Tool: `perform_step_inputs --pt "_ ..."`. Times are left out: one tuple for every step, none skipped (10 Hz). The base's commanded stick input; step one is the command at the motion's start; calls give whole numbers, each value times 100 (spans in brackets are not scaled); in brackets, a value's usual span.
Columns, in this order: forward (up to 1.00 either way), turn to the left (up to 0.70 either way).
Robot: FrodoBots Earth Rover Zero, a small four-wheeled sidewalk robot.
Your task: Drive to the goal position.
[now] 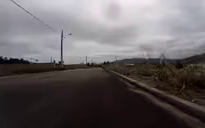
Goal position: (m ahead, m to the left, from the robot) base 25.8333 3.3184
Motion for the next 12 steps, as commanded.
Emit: perform_step_inputs --pt "70 0" --pt "70 0" --pt "70 0" --pt "70 0" --pt "70 0" --pt "70 0" --pt "70 0" --pt "70 0" --pt "70 0" --pt "70 0" --pt "70 0" --pt "70 0"
